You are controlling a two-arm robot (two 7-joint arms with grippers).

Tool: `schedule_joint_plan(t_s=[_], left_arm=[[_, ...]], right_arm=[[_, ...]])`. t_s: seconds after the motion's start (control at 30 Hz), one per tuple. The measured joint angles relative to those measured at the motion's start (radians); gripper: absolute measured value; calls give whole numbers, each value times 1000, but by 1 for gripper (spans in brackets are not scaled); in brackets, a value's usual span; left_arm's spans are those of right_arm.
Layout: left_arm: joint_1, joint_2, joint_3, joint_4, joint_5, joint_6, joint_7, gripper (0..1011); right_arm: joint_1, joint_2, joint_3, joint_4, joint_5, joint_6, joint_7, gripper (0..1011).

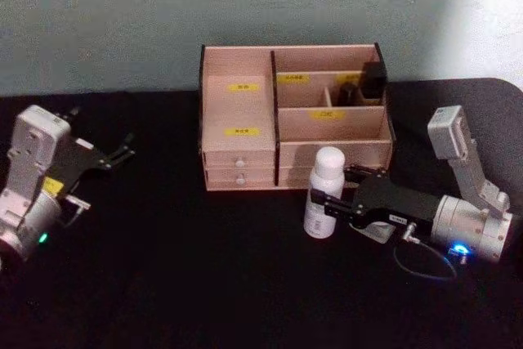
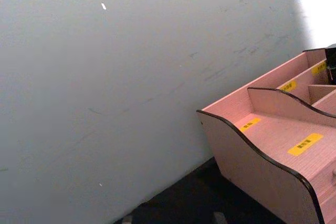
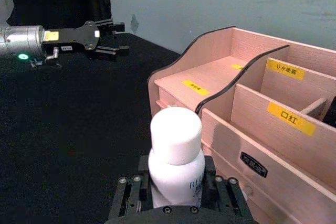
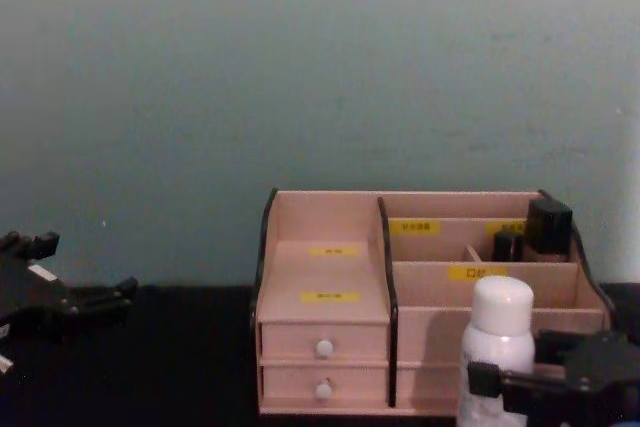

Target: Pick up the facial cleanser and watermelon frost from the table and place them into the tiered storage box.

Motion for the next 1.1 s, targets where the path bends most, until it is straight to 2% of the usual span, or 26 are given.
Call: schedule_joint_plan(t_s=[0.23, 0.57, 0.8, 1.1], left_arm=[[0, 0, 0, 0, 0, 0, 0, 1001], [0, 0, 0, 0, 0, 0, 0, 1001], [0, 0, 0, 0, 0, 0, 0, 1001], [0, 0, 0, 0, 0, 0, 0, 1001]], right_arm=[[0, 16, 5, -29, 11, -27, 27, 590], [28, 21, 41, -87, 60, -46, 32, 590], [94, -15, 59, -65, 58, -62, -17, 590], [185, -81, 57, 32, 13, -79, -64, 589]])
